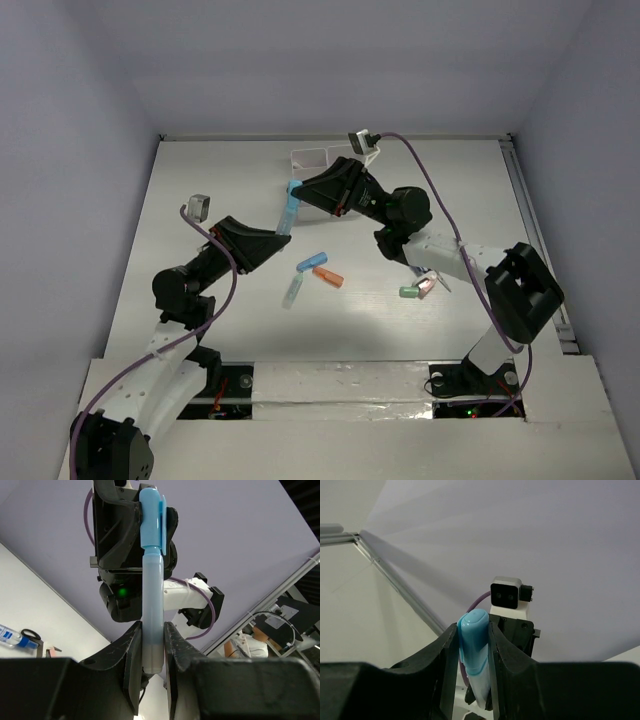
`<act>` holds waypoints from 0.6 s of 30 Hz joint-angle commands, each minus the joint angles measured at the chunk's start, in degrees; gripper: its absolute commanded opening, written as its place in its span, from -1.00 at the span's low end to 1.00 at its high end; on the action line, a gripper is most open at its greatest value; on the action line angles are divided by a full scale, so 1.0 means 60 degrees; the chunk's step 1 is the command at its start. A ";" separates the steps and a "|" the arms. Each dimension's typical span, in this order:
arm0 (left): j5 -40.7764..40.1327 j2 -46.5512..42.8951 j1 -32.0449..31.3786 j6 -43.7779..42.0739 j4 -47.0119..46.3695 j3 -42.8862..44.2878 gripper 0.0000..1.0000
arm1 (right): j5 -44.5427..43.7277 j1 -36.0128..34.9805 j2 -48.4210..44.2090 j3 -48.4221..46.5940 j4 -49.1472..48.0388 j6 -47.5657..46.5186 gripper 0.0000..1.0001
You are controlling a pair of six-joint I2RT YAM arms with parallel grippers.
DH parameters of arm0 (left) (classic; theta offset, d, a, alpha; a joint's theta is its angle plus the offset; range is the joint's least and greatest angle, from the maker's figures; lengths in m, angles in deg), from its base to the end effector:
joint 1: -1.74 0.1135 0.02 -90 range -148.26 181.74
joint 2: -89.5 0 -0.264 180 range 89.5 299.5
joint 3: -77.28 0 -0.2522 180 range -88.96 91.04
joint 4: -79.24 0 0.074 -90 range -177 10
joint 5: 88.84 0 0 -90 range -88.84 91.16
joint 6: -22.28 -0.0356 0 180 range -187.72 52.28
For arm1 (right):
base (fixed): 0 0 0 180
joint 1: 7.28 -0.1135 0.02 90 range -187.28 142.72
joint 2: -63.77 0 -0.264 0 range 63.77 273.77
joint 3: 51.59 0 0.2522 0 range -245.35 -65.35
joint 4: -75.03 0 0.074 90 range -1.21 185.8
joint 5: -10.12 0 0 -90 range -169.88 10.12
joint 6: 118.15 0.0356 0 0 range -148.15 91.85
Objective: Sort the stationery into containers
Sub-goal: Close the pen cap on the pen.
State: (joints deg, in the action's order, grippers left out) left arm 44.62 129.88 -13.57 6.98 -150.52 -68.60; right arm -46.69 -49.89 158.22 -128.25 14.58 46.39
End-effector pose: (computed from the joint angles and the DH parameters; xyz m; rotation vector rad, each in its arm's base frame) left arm 0.1305 -0.0611 0.3258 0.2753 1.1778 -1.7095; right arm 0.2495 0.2560 0.3700 -0.3755 1.1392 2.0851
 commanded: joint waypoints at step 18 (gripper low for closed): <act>-0.0857 0.0287 0.0032 0.1935 -0.4573 0.0825 -1.00 | 0.0460 -0.1555 -0.0039 -0.1383 -0.4023 -0.1247 -0.67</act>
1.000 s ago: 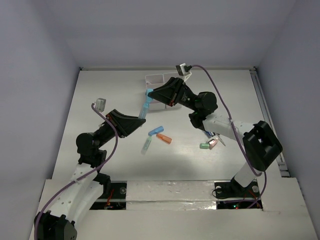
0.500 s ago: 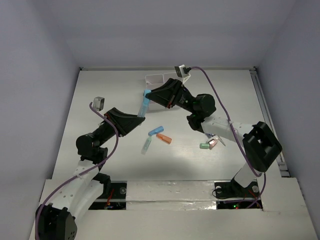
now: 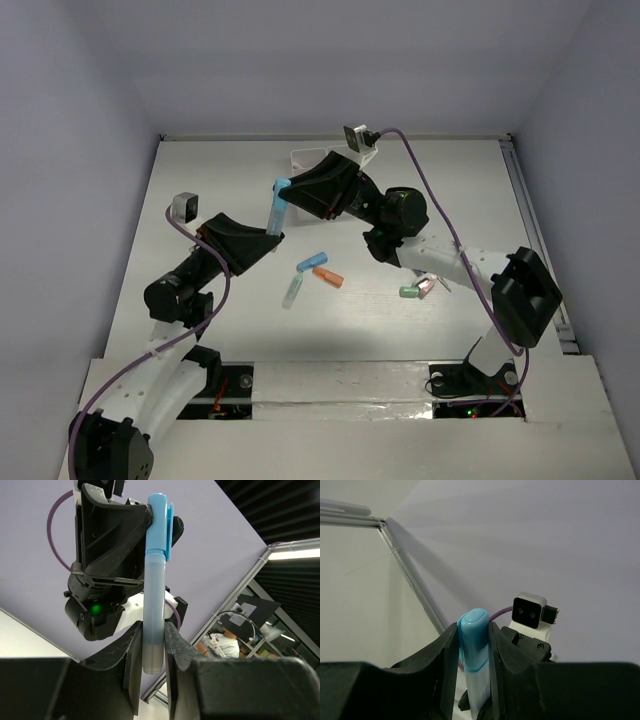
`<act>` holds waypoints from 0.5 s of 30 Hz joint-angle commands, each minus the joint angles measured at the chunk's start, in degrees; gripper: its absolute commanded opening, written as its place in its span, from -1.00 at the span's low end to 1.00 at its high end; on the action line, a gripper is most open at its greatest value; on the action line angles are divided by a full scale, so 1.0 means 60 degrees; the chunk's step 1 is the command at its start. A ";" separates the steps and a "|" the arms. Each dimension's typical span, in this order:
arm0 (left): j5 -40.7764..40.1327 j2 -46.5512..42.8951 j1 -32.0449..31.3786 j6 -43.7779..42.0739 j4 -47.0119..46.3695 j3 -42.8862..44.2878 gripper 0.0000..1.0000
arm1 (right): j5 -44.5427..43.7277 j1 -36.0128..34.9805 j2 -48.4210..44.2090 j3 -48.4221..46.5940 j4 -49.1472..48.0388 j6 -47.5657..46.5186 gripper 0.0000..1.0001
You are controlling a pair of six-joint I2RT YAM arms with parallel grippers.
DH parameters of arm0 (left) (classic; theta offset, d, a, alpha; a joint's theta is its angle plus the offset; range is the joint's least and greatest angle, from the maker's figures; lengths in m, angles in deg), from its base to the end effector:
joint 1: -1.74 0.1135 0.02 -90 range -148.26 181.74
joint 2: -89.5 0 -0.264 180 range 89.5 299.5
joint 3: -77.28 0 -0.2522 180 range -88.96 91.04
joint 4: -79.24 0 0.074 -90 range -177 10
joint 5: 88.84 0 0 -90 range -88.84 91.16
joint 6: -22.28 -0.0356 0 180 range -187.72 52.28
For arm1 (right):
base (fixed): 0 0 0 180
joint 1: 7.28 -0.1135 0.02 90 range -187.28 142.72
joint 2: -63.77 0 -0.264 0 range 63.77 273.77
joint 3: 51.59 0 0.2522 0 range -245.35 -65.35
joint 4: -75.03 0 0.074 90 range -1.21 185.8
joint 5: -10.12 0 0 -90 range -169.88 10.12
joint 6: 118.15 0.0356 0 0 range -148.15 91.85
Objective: Sort the stationery into containers
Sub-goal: Close the pen cap on the pen.
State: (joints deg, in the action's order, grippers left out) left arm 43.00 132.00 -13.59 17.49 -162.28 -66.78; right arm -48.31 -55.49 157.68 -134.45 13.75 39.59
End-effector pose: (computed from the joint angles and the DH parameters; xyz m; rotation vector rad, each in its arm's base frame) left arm 0.1226 -0.0582 0.3453 0.2872 1.0351 -1.8335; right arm 0.2209 0.2751 0.4087 -0.4970 0.9252 2.0636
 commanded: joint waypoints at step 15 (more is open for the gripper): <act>-0.0516 -0.0594 0.0036 -0.0256 -0.2189 0.0888 -1.00 | 0.0393 -0.1224 -0.0065 0.0398 -0.3768 -0.0056 -0.81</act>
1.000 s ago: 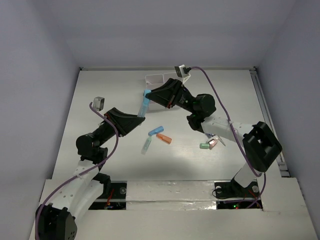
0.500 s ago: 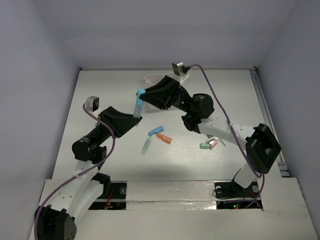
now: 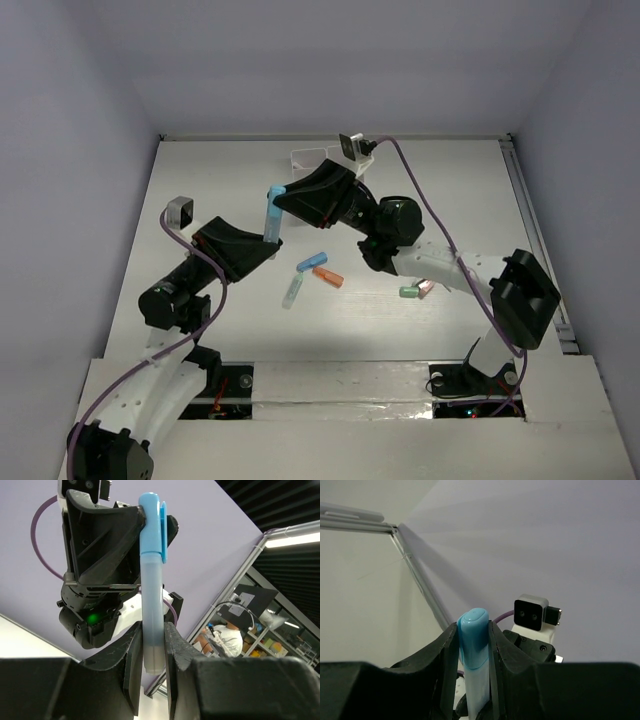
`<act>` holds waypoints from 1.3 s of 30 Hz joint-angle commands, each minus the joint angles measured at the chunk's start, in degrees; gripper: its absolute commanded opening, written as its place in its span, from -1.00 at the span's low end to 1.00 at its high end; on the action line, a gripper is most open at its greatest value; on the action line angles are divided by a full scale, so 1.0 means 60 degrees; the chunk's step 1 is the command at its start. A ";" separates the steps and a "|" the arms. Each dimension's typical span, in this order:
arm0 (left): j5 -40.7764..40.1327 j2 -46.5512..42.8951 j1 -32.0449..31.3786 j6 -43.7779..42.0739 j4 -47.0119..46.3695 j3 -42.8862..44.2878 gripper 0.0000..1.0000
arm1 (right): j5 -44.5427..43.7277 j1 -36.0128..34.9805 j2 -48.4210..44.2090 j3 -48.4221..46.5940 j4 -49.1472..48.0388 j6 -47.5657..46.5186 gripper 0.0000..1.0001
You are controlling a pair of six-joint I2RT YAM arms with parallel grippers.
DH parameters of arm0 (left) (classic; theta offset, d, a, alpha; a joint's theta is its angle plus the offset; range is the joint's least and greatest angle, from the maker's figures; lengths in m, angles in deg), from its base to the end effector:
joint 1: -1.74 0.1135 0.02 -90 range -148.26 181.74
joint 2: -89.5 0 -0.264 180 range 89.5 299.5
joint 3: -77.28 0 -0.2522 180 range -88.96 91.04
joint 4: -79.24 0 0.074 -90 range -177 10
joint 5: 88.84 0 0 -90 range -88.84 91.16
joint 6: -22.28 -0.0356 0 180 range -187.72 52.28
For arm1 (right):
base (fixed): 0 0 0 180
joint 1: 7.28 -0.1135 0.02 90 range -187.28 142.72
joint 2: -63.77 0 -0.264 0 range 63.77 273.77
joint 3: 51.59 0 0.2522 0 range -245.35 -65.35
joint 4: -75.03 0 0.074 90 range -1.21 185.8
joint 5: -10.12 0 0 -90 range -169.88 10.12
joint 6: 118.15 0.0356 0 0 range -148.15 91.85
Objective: Sort the stationery into containers
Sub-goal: Close the pen cap on the pen.
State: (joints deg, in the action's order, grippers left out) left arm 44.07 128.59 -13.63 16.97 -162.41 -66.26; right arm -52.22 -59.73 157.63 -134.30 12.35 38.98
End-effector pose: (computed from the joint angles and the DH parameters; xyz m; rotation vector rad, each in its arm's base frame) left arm 0.1079 -0.0548 0.3542 0.3591 0.9787 -1.8131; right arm 0.2007 0.2882 0.4108 -0.4644 0.8783 2.1112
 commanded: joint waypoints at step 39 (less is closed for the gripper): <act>-0.0356 0.0370 0.0043 -0.1956 0.0675 0.3424 -1.00 | 0.0474 -0.1073 -0.1976 0.3332 0.3110 -0.2896 -1.00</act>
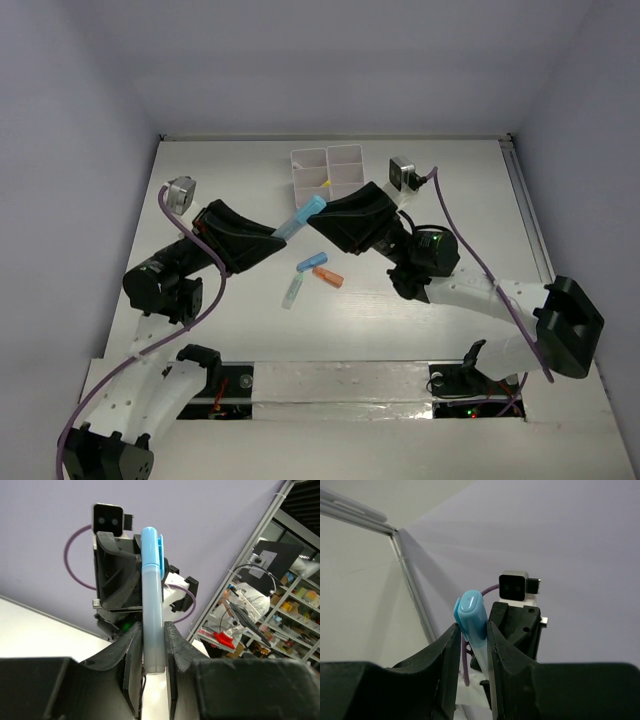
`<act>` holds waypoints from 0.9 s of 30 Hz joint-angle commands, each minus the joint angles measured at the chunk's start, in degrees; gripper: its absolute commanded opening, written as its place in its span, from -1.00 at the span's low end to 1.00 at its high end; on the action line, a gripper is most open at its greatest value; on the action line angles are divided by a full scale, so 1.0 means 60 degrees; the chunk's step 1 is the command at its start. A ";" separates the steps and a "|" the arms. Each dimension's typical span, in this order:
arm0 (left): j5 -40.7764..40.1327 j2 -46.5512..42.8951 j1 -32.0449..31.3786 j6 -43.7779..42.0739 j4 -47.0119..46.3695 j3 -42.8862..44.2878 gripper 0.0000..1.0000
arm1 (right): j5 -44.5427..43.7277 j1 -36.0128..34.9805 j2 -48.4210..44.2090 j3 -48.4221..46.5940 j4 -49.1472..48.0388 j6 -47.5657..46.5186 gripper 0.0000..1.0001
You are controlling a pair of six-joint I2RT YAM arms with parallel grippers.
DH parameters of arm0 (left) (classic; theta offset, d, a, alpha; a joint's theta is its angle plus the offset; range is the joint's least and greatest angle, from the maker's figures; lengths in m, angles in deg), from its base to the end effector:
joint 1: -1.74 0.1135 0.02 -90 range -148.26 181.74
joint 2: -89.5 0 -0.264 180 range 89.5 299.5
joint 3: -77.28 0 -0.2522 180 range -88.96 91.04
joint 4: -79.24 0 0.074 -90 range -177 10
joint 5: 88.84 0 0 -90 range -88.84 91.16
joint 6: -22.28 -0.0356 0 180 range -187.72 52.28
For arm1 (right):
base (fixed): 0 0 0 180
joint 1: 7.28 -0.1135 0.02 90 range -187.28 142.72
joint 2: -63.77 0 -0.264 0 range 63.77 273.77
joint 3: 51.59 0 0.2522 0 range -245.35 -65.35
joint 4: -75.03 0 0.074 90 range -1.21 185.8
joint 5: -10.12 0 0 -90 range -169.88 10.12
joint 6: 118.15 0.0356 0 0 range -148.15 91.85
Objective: Sort the stationery into containers
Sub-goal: Close the pen cap on the pen.
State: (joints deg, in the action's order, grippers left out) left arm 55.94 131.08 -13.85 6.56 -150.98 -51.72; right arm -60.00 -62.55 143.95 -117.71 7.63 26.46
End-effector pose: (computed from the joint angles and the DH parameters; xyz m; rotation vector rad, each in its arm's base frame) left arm 0.1069 -0.0600 0.4116 0.6543 1.0069 -1.6545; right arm 0.1517 0.2401 0.3986 -0.4019 0.7492 1.9325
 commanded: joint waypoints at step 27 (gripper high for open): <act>-0.2670 -0.0617 0.0080 -0.0749 -0.1260 -0.1004 -1.00 | -0.0103 -0.0779 -0.2127 -0.0120 0.8472 -0.3900 0.89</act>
State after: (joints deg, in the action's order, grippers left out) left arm 41.14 128.04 -13.54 3.04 -154.30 -56.92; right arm -59.17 -67.07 134.49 -115.99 56.24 7.51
